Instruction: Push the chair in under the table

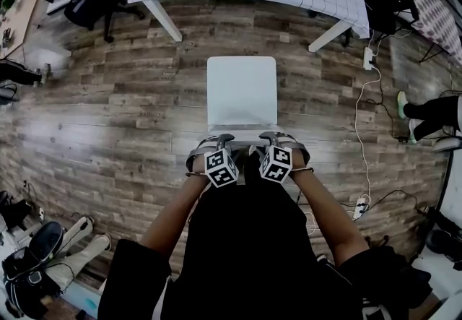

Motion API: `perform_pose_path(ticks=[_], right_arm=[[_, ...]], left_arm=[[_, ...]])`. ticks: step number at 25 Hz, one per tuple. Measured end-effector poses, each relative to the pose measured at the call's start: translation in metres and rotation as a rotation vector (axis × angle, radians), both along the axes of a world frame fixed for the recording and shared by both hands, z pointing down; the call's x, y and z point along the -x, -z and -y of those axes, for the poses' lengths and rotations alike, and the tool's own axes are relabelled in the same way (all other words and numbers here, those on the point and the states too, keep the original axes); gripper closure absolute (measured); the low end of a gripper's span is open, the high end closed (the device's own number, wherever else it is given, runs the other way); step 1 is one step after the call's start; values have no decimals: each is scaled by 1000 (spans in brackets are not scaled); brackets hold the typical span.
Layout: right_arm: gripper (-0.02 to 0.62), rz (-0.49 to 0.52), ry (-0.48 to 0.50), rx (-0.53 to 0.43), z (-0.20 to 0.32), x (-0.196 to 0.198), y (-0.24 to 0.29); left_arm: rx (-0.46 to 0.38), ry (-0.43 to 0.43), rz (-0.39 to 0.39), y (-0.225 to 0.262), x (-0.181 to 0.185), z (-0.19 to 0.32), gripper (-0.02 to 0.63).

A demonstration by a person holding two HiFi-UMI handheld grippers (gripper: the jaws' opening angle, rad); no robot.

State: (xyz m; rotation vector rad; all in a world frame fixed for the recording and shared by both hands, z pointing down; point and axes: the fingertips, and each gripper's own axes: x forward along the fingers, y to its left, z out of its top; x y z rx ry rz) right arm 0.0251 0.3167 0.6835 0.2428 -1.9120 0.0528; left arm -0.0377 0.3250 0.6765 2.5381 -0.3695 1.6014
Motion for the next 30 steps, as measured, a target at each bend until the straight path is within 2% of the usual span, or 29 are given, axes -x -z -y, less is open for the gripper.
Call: perform_pose_path(ticks=[3, 7, 9, 12, 16, 18, 21, 24, 30], right_arm=[[449, -73, 82, 23, -6, 5, -19], [460, -125, 151, 22, -8, 10, -39], [460, -145, 162, 30, -7, 9, -49], [464, -175, 161, 41, -5, 9, -62], [514, -212, 144, 40, -1, 7, -68], [516, -238, 148, 44, -1, 6, -72], [518, -264, 171, 41, -1, 4, -76], [520, -265, 180, 36, -1, 6, -76], [520, -262, 182, 40, 1, 6, -76]], left_arm=[[10, -79, 67, -18, 1, -7, 391], [3, -126, 132, -30, -1, -5, 404], [1, -141, 157, -32, -3, -2, 434], [2, -162, 196, -37, -1, 0, 431], [36, -172, 239, -54, -3, -1, 433], [8, -210, 275, -63, -1, -1, 442], [-84, -265, 313, -75, 2, 3, 520], [-91, -267, 325, -79, 5, 5, 522], [-30, -236, 332, -80, 5, 8, 525]])
